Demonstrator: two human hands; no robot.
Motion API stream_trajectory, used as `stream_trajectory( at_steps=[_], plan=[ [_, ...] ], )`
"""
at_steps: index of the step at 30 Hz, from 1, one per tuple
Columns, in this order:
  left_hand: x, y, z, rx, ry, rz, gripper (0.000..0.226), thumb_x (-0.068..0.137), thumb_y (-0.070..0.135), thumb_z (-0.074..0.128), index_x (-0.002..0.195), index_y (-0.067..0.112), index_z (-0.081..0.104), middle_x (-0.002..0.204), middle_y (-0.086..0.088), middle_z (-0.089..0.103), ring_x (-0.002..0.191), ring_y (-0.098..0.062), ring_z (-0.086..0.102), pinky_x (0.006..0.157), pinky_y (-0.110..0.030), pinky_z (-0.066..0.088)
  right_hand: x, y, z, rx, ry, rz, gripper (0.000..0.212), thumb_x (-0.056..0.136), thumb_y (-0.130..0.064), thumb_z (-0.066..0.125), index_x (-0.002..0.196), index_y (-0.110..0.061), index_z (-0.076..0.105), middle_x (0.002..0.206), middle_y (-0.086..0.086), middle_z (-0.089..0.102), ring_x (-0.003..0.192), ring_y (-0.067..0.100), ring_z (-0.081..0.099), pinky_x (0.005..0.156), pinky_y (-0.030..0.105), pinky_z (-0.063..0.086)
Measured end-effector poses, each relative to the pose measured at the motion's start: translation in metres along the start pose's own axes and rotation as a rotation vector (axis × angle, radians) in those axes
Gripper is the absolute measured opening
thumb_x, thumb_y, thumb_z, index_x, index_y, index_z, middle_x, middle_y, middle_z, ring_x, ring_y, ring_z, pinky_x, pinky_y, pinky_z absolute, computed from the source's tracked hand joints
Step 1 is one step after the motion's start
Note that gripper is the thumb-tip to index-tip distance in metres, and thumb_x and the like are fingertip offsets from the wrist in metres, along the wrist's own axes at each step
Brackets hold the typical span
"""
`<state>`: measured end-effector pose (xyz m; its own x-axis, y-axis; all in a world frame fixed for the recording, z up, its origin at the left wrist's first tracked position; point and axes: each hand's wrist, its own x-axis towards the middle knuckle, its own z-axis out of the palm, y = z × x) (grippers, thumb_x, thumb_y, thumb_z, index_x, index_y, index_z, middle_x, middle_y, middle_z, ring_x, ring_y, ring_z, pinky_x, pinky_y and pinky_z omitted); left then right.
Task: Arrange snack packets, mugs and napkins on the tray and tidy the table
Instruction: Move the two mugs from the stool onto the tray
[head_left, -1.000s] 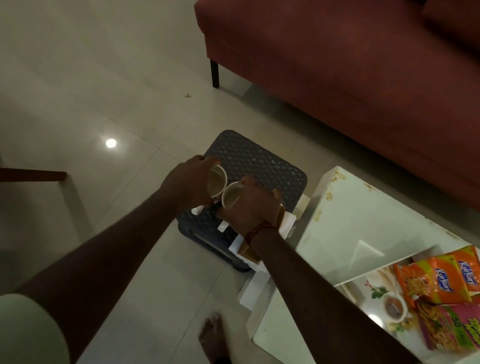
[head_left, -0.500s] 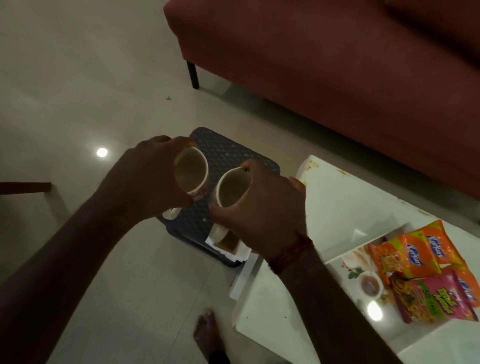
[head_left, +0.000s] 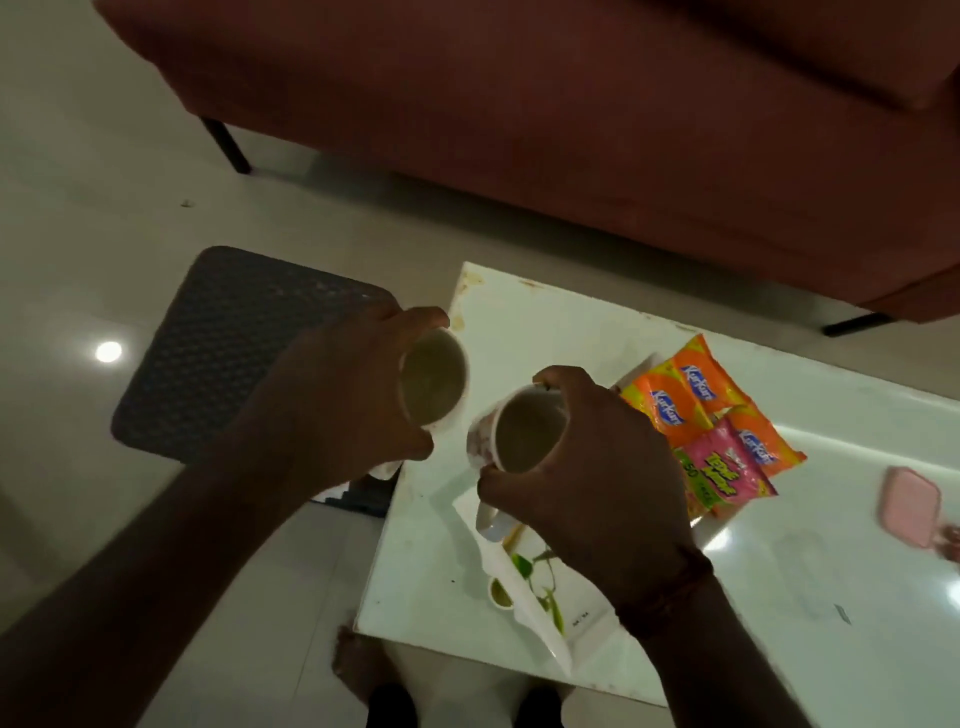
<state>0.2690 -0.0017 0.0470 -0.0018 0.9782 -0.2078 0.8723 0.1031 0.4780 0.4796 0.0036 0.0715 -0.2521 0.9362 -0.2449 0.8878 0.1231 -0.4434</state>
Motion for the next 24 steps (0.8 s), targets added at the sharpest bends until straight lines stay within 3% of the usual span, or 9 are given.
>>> stream_trajectory(
  at_steps=[4, 7, 12, 24],
  plan=[
    [0.011, 0.046, 0.046, 0.02, -0.085, 0.09, 0.102, 0.046, 0.041, 0.091, 0.134, 0.032, 0.041, 0.13, 0.002, 0.061, 0.109, -0.02, 0.061, 0.083, -0.03, 0.044, -0.013, 0.056, 0.0, -0.019, 0.006, 0.125, 0.081, 0.047, -0.061, 0.071, 0.121, -0.036, 0.049, 0.106, -0.013, 0.065, 0.093, 0.014, 0.062, 0.068, 0.028, 0.046],
    [0.022, 0.073, 0.085, 0.045, -0.168, 0.112, 0.099, 0.053, 0.045, 0.089, 0.137, 0.035, 0.037, 0.136, 0.007, 0.055, 0.114, -0.017, 0.059, 0.089, -0.03, 0.048, -0.023, 0.097, 0.004, -0.015, -0.003, 0.205, 0.081, 0.047, -0.062, 0.072, 0.121, -0.037, 0.048, 0.106, -0.012, 0.065, 0.094, 0.016, 0.062, 0.071, 0.03, 0.047],
    [0.036, 0.1, 0.137, 0.059, -0.23, 0.132, 0.1, 0.049, 0.039, 0.088, 0.134, 0.037, 0.034, 0.128, 0.006, 0.054, 0.099, -0.023, 0.065, 0.079, -0.033, 0.055, -0.036, 0.152, 0.021, 0.025, -0.016, 0.298, 0.084, 0.047, -0.061, 0.074, 0.122, -0.038, 0.046, 0.111, -0.015, 0.063, 0.099, 0.014, 0.062, 0.075, 0.031, 0.052],
    [0.054, 0.125, 0.214, 0.071, -0.293, 0.138, 0.099, 0.054, 0.029, 0.085, 0.14, 0.031, 0.038, 0.135, 0.005, 0.05, 0.1, -0.025, 0.065, 0.07, -0.026, 0.041, -0.042, 0.215, 0.072, 0.123, -0.021, 0.418, 0.083, 0.05, -0.058, 0.08, 0.121, -0.033, 0.046, 0.112, -0.009, 0.063, 0.098, 0.019, 0.061, 0.073, 0.031, 0.05]
  ],
)
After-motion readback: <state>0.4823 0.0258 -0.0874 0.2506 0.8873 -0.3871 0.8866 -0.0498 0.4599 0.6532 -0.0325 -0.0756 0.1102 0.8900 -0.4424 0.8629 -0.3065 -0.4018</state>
